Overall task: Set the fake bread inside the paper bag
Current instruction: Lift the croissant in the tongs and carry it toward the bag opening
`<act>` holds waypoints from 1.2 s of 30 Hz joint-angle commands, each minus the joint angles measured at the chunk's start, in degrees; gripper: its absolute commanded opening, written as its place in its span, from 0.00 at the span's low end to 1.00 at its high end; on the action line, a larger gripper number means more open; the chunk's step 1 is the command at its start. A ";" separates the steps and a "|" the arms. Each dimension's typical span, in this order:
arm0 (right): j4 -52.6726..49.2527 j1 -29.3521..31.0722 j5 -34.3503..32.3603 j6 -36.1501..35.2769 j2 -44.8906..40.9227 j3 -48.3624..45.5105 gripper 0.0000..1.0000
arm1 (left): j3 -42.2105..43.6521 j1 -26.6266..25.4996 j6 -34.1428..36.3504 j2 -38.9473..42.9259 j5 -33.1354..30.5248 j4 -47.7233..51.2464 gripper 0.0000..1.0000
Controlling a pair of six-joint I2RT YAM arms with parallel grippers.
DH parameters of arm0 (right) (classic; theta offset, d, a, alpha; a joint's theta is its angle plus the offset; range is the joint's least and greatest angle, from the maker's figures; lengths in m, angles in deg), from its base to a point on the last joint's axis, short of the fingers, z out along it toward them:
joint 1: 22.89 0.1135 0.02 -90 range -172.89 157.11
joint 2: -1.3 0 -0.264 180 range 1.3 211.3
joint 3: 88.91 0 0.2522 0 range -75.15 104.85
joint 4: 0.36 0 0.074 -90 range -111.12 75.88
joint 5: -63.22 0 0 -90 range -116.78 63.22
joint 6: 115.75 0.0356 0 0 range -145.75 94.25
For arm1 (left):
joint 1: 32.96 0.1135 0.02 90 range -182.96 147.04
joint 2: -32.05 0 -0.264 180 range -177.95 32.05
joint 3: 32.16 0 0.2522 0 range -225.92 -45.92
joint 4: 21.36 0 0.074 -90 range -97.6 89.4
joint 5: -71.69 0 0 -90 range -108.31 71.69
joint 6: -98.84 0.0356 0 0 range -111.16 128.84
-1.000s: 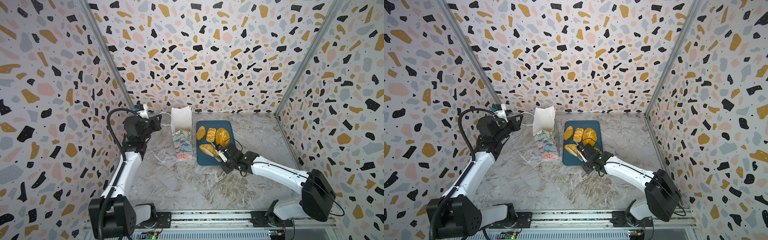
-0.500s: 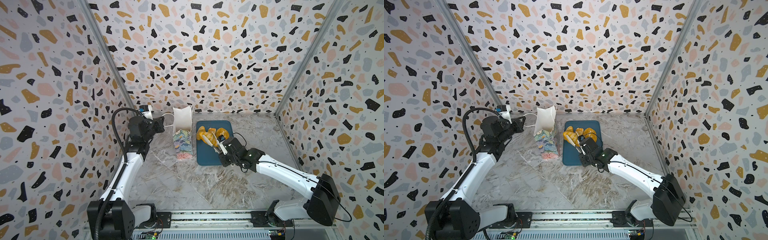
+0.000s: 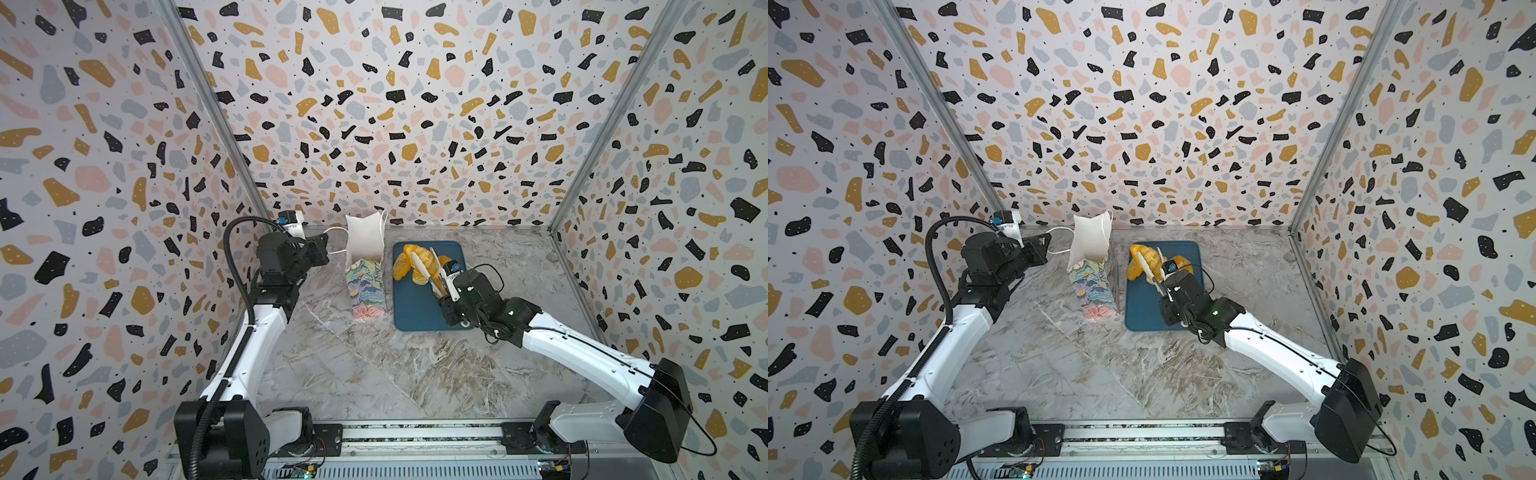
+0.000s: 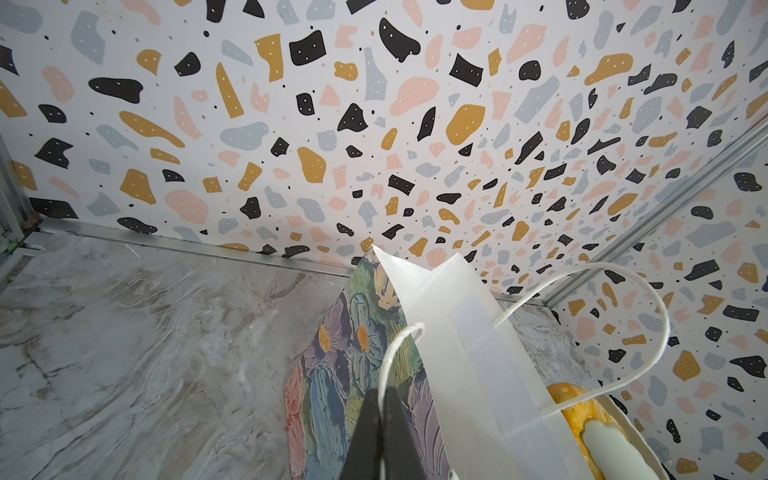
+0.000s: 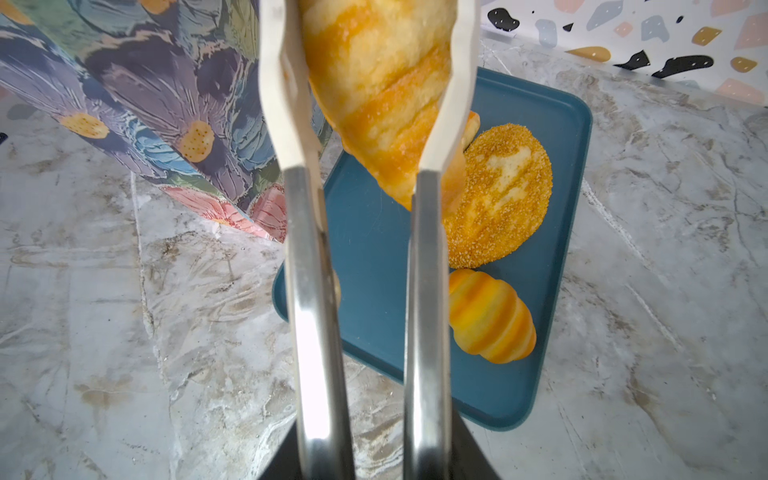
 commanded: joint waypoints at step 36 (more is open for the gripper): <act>12.21 0.28 2.62 1.69 -1.57 13.48 0.14 | 0.68 0.06 -2.93 0.96 3.52 -5.84 0.00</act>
